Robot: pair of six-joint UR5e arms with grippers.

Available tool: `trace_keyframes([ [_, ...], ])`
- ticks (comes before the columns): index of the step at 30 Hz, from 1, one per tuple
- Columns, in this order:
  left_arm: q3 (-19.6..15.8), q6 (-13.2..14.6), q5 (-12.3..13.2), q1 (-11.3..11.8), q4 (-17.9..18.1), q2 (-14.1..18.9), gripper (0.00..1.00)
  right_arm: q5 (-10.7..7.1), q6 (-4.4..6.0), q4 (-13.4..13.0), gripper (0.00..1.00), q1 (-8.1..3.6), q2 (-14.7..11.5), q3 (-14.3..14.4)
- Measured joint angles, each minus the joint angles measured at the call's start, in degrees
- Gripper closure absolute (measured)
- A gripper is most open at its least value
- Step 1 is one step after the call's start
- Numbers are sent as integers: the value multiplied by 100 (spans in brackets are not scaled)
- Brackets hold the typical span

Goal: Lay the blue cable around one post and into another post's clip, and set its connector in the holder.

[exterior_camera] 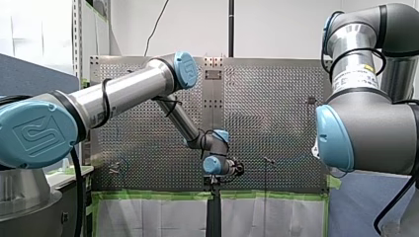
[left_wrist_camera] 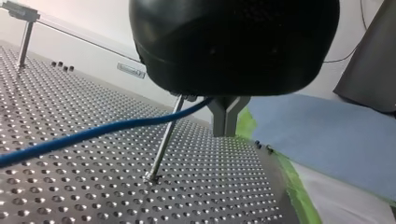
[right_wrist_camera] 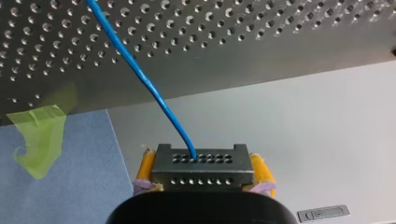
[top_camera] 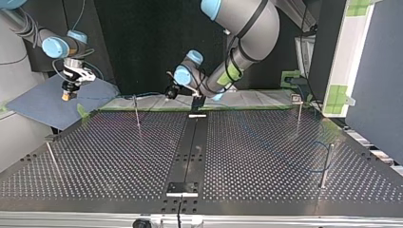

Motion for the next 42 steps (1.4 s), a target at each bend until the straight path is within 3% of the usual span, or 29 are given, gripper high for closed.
trace_keyframes([
  [18, 106, 55, 49, 170, 103, -6, 98, -44, 4, -82, 100, -60, 39, -119],
  [27, 111, 57, 50, 211, 98, -6, 98, -58, -81, 154, 100, -58, 314, -362],
  [37, 173, 61, 53, 249, 108, -7, 98, -71, -61, 140, 100, -67, 388, -567],
  [42, 208, 83, 70, 276, 98, -6, 98, -89, -86, 219, 100, -64, 563, -749],
])
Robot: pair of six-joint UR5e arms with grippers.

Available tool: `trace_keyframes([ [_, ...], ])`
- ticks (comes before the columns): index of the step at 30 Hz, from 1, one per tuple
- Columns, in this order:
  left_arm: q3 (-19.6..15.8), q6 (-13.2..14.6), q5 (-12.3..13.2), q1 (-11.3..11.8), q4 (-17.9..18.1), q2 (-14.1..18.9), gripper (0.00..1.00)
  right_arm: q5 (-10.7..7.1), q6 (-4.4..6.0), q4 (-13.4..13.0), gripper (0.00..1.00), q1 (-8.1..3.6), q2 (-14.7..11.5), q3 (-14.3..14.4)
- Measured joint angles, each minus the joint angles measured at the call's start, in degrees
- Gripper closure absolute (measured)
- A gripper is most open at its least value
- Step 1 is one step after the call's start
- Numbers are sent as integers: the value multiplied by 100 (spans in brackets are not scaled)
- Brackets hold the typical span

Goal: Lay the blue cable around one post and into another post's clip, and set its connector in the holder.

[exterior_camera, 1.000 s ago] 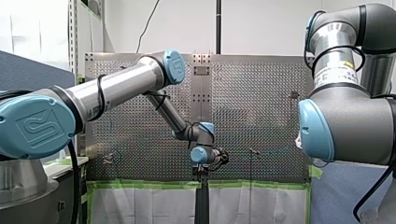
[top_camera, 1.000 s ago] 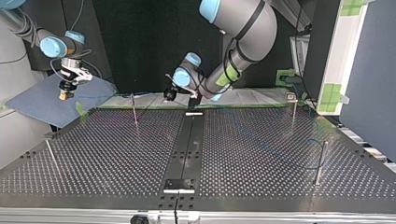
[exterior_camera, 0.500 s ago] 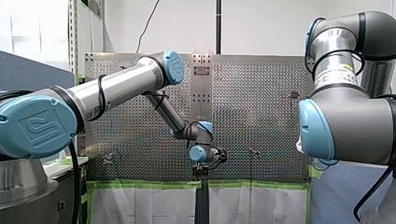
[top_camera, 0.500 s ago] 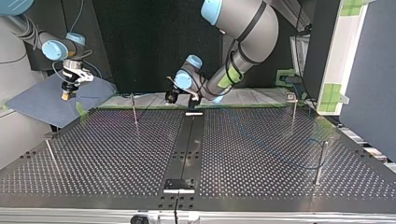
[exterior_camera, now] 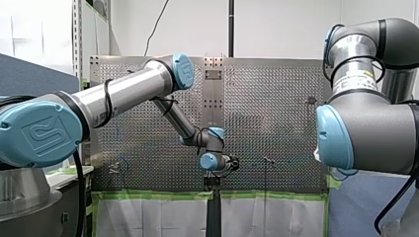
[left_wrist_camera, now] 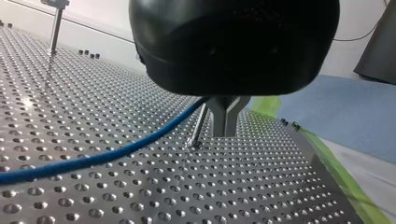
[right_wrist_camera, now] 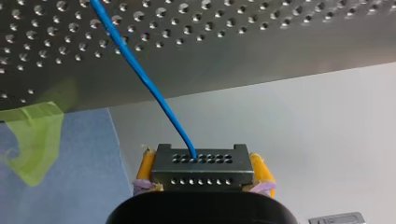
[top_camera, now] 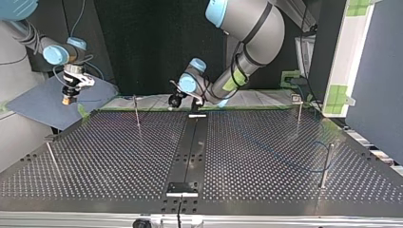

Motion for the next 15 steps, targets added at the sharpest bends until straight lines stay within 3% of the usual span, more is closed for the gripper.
trace_keyframes([
  [5, 33, 33, 49, 43, -31, -2, 98, -32, -24, 50, 100, 37, 159, -185],
  [15, 90, 72, 68, 141, -71, 3, 98, -91, -18, 12, 100, 61, 228, -557],
])
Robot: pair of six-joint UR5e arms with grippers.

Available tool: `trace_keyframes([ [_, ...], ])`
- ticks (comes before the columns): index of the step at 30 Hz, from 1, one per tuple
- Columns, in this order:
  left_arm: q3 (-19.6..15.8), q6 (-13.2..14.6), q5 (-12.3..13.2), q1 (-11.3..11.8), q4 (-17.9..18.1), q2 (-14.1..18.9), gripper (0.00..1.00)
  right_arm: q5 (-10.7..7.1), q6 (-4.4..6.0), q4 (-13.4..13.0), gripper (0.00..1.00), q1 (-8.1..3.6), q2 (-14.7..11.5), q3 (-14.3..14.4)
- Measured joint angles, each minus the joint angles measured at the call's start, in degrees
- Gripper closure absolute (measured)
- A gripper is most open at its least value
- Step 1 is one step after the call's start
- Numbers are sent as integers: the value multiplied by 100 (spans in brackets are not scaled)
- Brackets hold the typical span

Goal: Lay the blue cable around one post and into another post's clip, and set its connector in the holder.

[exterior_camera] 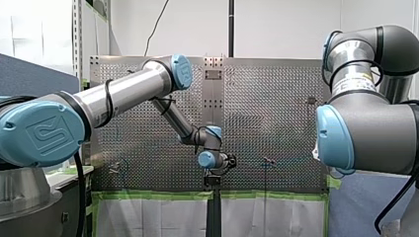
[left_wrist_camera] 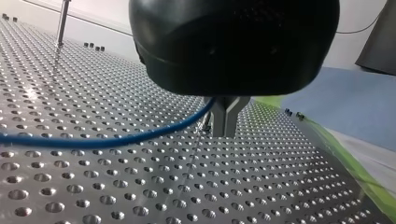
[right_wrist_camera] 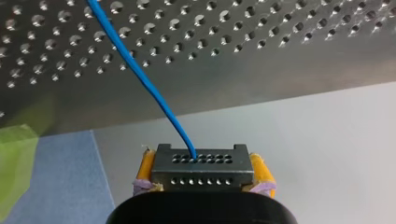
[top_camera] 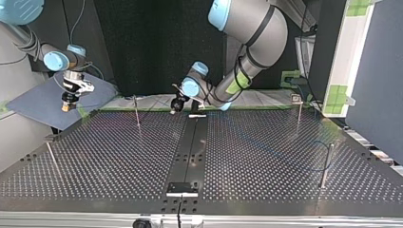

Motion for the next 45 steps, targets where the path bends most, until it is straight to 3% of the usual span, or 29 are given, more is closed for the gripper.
trace_keyframes([
  [9, 123, 8, 0, 125, -101, -4, 98, -60, -164, 281, 100, 44, 258, -397],
  [18, 258, 13, 0, 266, -259, -61, 98, -223, -212, 212, 100, 116, 407, -692],
  [25, 303, 16, -16, 347, -327, -82, 98, -250, -460, 477, 100, 193, 664, -1001],
  [34, 307, 22, 42, 375, -355, -81, 98, -224, -722, 892, 100, 227, 713, -1418],
  [45, 306, 270, 257, 286, -583, -78, 98, -159, -748, 1315, 100, 317, 716, -1889],
])
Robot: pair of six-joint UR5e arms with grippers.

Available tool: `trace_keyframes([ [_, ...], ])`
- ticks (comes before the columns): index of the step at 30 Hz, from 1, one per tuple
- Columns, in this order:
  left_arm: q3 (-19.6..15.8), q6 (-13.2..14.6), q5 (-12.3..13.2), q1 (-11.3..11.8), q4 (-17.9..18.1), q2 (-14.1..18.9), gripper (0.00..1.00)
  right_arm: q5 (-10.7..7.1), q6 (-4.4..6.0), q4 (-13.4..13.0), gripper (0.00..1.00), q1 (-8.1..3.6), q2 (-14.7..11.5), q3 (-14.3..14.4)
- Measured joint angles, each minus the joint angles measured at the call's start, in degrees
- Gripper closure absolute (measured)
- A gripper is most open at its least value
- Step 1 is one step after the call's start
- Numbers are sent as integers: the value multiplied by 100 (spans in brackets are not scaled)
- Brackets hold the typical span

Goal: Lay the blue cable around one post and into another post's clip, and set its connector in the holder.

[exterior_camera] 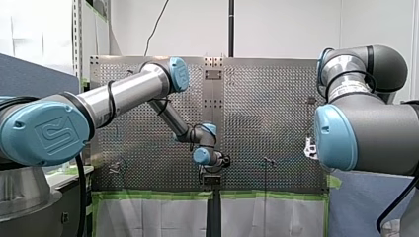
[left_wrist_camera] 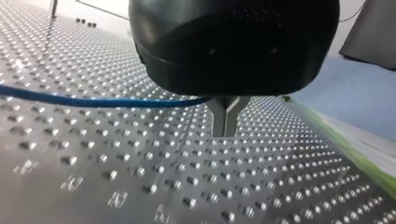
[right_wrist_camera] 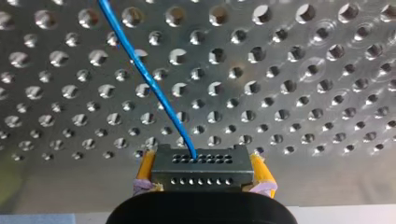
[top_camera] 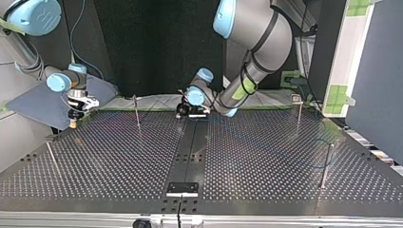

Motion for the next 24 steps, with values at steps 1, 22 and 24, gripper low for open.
trace_keyframes([
  [1, -1, 27, 25, -13, -14, 0, 98, 18, -7, 20, 100, 4, 0, -13],
  [22, -638, 965, 283, -329, -134, 16, 22, 613, -429, 97, 100, 115, -9, 584],
  [24, -632, 971, 261, -359, -141, 15, 14, 579, -429, 4, 100, 157, -12, 680],
])
